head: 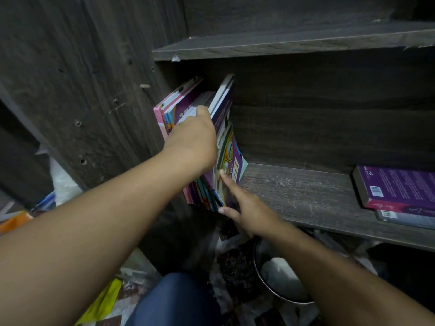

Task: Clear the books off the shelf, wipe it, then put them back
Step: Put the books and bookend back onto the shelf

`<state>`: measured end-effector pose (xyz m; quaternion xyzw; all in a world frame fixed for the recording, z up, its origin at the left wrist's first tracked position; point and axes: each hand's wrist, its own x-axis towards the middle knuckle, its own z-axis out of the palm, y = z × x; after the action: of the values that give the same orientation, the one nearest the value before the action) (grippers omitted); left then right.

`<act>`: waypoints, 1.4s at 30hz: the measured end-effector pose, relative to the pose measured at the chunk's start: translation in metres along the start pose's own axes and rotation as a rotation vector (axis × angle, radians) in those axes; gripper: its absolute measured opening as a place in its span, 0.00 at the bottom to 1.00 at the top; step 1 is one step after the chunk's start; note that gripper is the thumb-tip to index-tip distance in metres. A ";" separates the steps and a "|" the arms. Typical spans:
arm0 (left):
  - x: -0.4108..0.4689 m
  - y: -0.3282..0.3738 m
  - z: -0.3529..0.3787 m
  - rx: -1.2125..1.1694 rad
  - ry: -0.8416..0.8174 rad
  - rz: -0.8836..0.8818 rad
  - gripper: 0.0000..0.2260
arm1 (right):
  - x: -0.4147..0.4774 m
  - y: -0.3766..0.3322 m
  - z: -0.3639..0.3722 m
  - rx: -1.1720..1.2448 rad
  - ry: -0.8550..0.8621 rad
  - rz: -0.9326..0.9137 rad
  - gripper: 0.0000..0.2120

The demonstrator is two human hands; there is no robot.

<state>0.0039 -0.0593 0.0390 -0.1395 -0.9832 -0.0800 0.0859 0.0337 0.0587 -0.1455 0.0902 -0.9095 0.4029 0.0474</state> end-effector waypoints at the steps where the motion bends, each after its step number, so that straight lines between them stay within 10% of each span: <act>1: -0.006 -0.003 -0.003 0.006 -0.009 0.016 0.22 | -0.001 -0.001 -0.008 -0.028 -0.024 -0.011 0.46; 15: -0.069 -0.059 -0.103 0.030 -0.069 -0.029 0.17 | -0.011 -0.097 -0.066 0.147 -0.366 0.013 0.46; 21: -0.077 -0.069 -0.123 0.157 -0.135 0.009 0.14 | 0.046 -0.100 -0.091 0.036 0.194 0.115 0.10; 27: -0.077 -0.075 -0.115 0.293 -0.275 -0.015 0.18 | 0.085 -0.115 -0.070 -0.179 0.138 -0.139 0.38; 42: -0.062 -0.069 -0.084 0.351 -0.342 -0.037 0.38 | 0.103 -0.132 -0.050 -0.427 0.295 -0.165 0.29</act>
<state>0.0549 -0.1566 0.1000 -0.1161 -0.9847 0.1154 -0.0605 -0.0401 -0.0045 -0.0001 0.0921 -0.9467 0.2058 0.2301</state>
